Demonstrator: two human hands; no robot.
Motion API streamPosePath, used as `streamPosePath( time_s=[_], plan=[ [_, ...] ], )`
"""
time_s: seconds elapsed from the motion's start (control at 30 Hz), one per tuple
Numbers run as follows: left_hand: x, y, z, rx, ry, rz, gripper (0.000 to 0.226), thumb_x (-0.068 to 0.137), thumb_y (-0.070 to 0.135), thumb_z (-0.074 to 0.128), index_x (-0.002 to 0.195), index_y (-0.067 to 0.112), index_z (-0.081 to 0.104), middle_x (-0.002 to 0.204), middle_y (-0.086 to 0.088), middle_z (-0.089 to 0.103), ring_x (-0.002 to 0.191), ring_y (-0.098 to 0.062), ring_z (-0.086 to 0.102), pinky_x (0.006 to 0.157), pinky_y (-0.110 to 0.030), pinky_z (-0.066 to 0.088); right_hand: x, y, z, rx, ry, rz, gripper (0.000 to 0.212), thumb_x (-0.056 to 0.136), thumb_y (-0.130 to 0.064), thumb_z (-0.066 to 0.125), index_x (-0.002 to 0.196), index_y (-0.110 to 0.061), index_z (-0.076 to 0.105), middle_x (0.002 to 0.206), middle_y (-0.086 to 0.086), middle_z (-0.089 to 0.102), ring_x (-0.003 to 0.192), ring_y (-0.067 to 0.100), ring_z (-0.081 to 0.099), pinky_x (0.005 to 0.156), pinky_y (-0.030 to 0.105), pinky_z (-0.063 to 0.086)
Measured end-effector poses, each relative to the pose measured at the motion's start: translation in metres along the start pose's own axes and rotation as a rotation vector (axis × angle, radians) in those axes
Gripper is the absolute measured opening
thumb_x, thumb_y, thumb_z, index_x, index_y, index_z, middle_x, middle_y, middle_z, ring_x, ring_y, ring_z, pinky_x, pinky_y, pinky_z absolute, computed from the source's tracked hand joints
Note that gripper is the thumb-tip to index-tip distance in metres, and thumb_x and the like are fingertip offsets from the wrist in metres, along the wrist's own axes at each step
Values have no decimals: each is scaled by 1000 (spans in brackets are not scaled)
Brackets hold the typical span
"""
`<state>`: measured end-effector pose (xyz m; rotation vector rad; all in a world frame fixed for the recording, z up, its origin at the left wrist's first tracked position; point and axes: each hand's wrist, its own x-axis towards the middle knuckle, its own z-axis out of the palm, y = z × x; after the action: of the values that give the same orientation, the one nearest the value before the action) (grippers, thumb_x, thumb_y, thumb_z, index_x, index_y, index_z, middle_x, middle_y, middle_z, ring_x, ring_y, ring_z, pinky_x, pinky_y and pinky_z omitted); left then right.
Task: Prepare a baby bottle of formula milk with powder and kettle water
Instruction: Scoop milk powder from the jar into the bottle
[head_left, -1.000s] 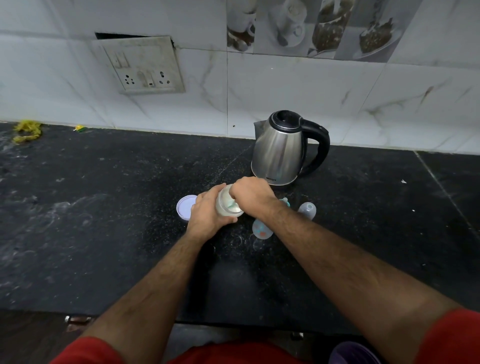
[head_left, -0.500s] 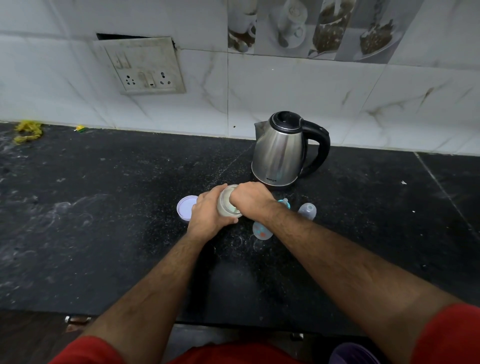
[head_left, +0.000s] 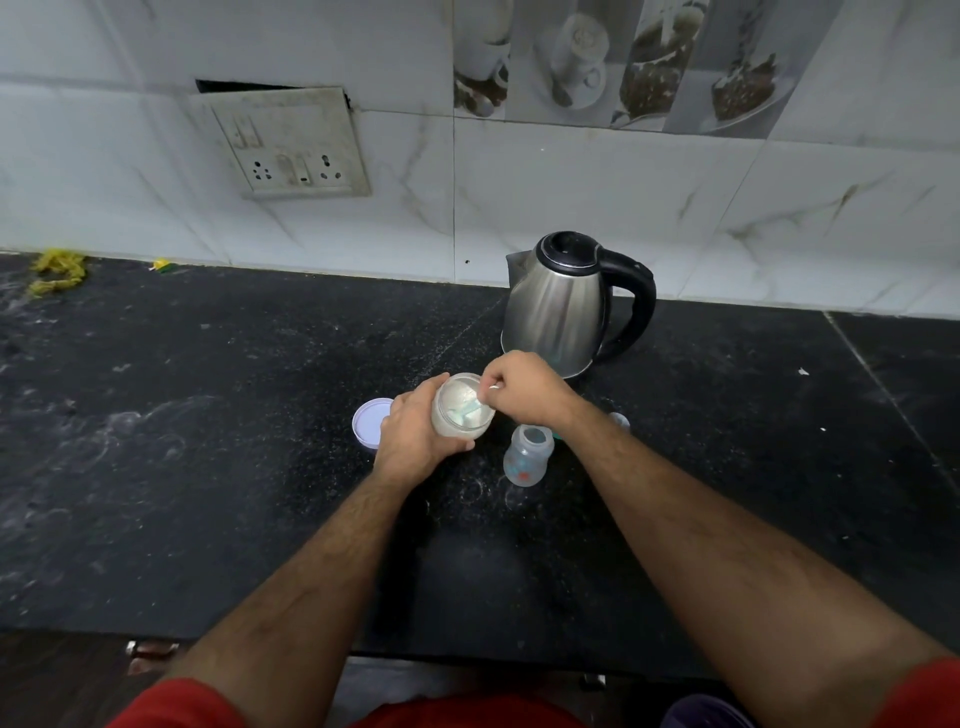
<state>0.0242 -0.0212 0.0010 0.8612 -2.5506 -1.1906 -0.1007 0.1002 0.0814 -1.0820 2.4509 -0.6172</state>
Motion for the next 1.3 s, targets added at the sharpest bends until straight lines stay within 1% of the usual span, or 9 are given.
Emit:
streamPosePath(
  time_s=[0.07,0.13,0.23,0.47,0.63,0.87,1.03,1.17,1.3],
  plan=[
    [1,0,0,-2,-1,-12,103,55,33,93,143,38,39,135,3,55,131,-20,43,108,-44,40,-3,7,-5,137,42,63,19,83,-5,63,68,-14,72,75,-8,71,74,2,66,70,29,55],
    [1,0,0,-5,-2,-15,103,54,34,93,142,38,38,135,3,56,131,-20,44,108,-45,40,-5,14,-6,261,67,136,16,84,-2,65,70,-5,74,62,-11,68,54,-8,59,55,17,45],
    [2,0,1,1,6,-8,102,54,34,93,141,37,40,135,5,57,130,-20,45,107,-46,40,-8,22,-6,381,109,210,11,84,-1,67,77,2,74,48,-13,62,38,-7,50,45,13,36],
    [1,0,2,6,15,-8,101,54,34,92,141,35,40,133,5,58,129,-20,46,106,-47,41,-9,22,-1,298,144,188,15,83,-5,68,71,-11,76,55,-14,65,46,-7,54,55,21,43],
    [1,1,2,7,22,-6,99,54,35,92,139,37,41,132,8,59,127,-20,48,105,-48,42,-10,21,0,206,132,167,27,85,-10,68,63,-27,70,70,-10,71,68,6,64,71,31,57],
    [2,0,4,16,26,-8,100,53,36,92,138,38,40,130,8,60,125,-20,50,102,-48,44,-13,19,3,236,121,178,28,86,-11,68,62,-27,68,62,-11,66,60,3,57,63,29,51],
    [3,-1,3,11,27,-2,99,52,38,91,137,38,40,129,9,61,125,-20,50,102,-50,44,-14,20,3,400,132,207,15,83,-7,72,69,-11,75,62,-9,68,64,1,60,65,23,46],
    [4,-2,4,-10,27,-2,97,52,38,91,136,39,41,126,10,62,123,-20,52,101,-50,45,-15,20,1,507,146,249,13,82,-5,71,70,-5,75,54,-7,65,50,3,51,55,24,42],
    [6,-6,5,-106,25,-26,92,50,41,89,130,43,43,121,12,64,118,-19,55,99,-48,47,-17,23,-4,638,155,276,11,84,-6,69,75,-6,75,65,4,71,50,11,48,50,24,41]
  ],
)
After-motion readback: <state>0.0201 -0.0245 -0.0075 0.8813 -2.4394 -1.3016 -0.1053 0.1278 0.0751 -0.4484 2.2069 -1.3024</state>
